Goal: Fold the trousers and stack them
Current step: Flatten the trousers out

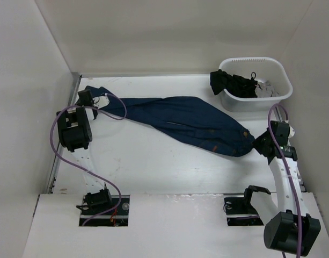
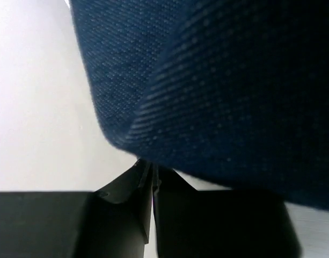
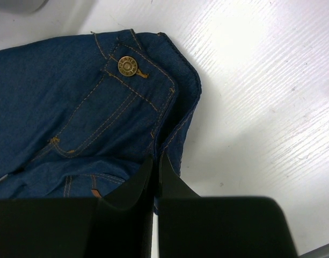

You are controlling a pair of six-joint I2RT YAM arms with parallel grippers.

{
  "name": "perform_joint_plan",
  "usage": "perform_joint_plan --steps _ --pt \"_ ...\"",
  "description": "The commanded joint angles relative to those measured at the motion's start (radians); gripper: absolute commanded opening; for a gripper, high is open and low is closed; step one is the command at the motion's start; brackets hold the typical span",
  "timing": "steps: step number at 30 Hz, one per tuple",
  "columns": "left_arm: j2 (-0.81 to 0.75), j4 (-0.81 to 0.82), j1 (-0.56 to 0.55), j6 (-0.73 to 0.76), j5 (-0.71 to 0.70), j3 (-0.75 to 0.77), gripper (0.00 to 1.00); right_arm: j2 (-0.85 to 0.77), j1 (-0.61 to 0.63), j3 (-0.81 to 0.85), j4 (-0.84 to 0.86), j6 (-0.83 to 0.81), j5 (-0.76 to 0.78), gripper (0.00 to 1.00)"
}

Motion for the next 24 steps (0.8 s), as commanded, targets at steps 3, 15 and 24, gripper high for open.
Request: perform_joint_plan --steps 3,15,24 --pt "-0.118 0.111 0.016 0.022 0.029 0.046 0.00 -0.017 0.022 0.009 0.049 0.031 0.005 0.00" --pt "-0.268 -0.205 -0.056 0.071 0.035 0.354 0.01 -0.031 0.032 -0.038 0.096 0.026 -0.018 0.00" --pt "0.275 -0.558 -0.211 0.051 -0.055 1.094 0.51 -0.001 0.061 -0.078 0.129 0.046 -0.016 0.00"
